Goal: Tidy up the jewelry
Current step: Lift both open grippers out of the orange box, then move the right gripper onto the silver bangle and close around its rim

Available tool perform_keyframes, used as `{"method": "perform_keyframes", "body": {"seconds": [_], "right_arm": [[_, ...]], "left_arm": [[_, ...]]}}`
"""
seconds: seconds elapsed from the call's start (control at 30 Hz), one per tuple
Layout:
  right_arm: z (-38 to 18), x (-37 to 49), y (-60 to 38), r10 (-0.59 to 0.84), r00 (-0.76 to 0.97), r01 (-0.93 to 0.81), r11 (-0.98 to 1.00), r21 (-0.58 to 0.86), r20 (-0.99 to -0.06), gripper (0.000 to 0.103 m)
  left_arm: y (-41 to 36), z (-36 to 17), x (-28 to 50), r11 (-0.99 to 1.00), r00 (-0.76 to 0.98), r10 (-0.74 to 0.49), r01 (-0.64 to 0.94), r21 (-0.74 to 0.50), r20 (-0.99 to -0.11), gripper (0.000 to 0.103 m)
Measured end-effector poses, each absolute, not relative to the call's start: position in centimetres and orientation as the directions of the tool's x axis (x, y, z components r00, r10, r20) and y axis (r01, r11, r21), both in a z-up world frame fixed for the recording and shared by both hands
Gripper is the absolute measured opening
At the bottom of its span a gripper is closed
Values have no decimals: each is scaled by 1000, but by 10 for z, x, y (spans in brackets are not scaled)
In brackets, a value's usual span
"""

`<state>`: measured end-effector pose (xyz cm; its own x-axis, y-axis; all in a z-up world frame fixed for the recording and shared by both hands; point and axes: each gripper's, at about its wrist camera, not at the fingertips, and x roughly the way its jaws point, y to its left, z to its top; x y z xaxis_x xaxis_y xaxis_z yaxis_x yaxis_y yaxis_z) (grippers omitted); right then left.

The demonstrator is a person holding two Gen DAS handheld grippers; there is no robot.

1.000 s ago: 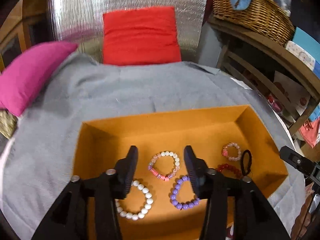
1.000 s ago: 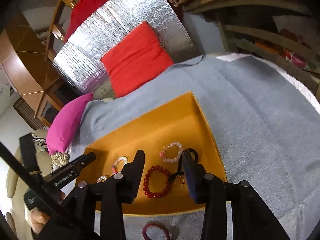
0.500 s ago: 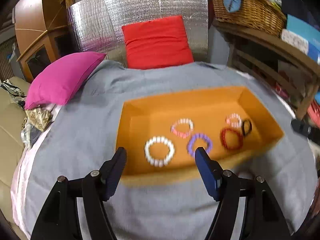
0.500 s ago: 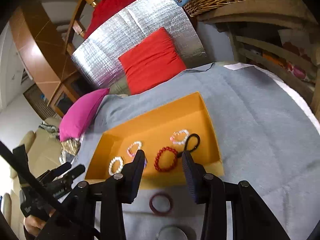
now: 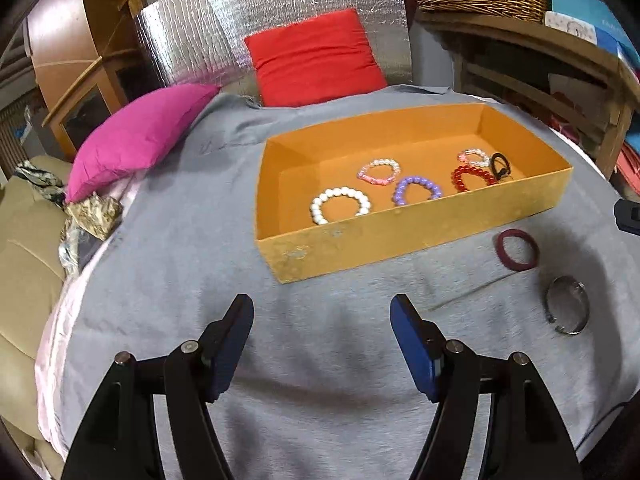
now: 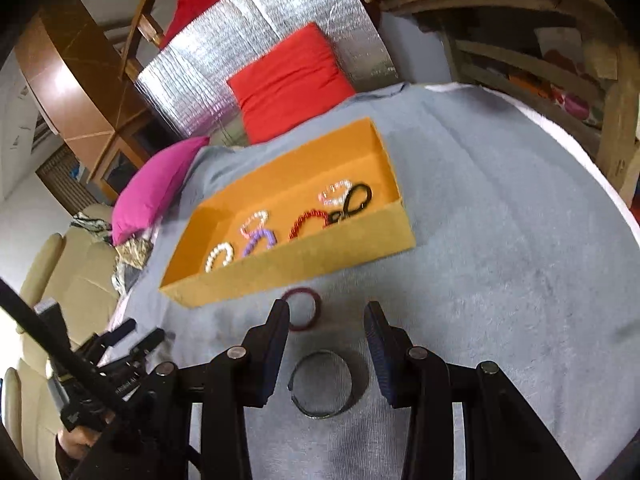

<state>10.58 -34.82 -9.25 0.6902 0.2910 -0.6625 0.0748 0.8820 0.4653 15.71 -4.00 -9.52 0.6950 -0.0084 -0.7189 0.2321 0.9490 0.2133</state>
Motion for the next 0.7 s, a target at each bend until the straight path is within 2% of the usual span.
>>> {"method": "perform_keyframes", "body": {"seconds": [0.5, 0.7], "right_arm": [[-114, 132, -334, 362, 586, 96, 857, 506, -725, 42], [-118, 128, -338, 375, 562, 92, 858, 506, -737, 45]], "left_arm": [[-51, -113, 172, 929, 674, -2, 275, 249, -739, 72], [-66, -116, 176, 922, 668, -12, 295, 250, -744, 72]]}}
